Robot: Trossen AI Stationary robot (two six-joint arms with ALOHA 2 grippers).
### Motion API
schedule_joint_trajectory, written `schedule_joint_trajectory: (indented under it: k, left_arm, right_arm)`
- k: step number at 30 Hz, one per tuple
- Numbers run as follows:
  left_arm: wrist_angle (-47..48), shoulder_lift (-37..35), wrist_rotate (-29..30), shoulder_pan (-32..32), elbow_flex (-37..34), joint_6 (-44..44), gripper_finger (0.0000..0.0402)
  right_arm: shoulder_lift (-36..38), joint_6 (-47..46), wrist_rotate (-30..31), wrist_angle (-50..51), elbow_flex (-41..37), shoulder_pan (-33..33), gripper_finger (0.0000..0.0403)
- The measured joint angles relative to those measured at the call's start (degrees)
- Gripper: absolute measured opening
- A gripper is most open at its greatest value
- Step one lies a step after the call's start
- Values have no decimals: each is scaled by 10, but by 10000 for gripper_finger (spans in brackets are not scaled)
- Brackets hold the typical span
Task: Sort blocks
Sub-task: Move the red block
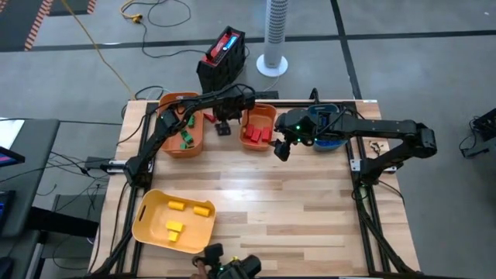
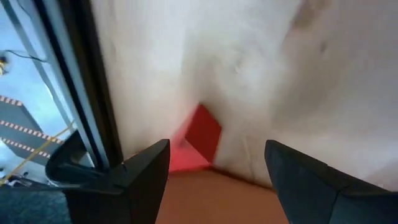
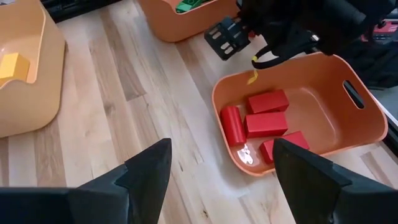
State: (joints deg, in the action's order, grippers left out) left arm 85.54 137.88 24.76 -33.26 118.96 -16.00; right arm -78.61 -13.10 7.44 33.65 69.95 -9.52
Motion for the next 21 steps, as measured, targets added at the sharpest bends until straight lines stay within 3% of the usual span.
schedule_joint_trajectory:
  k: [12,18,21]
  left_arm:
    - [13,17,-33,-2,-5,9,256]
    - [30,17,-130,10,-2,15,256]
    - [45,16,-87,17,8,36,256]
  right_arm:
    - [0,-2,0,0,0,2,290]
    - [0,3,0,1,0,-3,290]
    - [0,9,0,1,0,-7,290]
